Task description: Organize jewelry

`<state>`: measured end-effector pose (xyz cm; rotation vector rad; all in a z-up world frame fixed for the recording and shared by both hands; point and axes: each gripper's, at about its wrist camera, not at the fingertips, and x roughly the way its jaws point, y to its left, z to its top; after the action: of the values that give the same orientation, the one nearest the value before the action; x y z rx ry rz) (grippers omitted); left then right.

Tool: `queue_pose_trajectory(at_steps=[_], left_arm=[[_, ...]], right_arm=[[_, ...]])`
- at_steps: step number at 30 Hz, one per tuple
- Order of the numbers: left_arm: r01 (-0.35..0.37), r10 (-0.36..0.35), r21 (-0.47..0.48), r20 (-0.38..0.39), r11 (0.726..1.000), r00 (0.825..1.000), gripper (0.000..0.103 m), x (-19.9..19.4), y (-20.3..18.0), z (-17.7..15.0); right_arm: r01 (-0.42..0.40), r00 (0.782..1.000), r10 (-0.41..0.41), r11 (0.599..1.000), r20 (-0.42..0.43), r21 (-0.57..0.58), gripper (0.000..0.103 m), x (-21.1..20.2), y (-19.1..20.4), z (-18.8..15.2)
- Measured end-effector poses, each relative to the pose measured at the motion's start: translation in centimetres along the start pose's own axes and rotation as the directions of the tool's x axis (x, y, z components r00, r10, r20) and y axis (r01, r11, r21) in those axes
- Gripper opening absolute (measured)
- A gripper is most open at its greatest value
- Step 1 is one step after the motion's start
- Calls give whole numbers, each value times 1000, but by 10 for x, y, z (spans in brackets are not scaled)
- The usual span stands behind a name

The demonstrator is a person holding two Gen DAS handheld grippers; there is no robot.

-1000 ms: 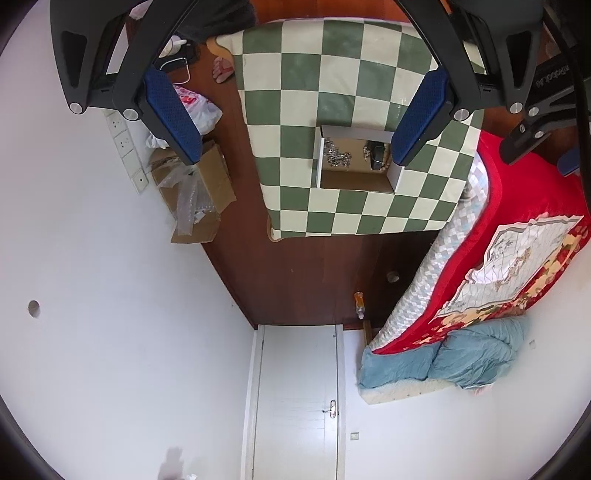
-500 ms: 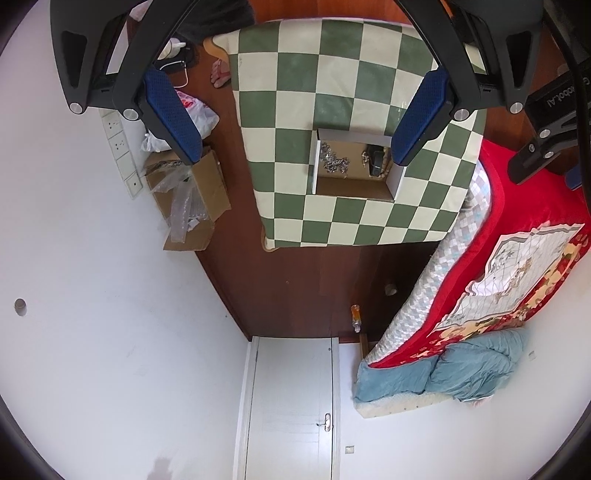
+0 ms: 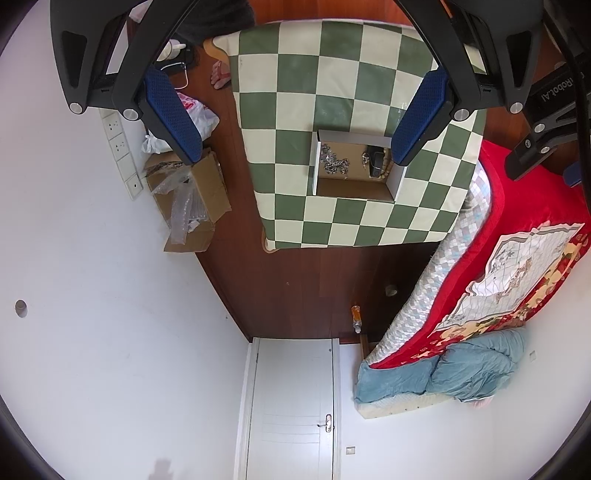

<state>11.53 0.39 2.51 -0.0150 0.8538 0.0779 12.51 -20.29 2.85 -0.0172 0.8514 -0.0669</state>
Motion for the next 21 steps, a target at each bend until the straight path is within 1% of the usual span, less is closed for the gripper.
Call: queue_pose_trajectory(at_steps=[9,21], left_arm=[[2,-2,-2,2,1000,1000,103,-1,0,0],[-18,18,-4,21,1000,1000,103,-6,2,2]], right_arm=[[-3,1000,3,1000,0,6,103,-2,0,-1],[-8,1000,8,1000,4,12,103,-3,2,-2]])
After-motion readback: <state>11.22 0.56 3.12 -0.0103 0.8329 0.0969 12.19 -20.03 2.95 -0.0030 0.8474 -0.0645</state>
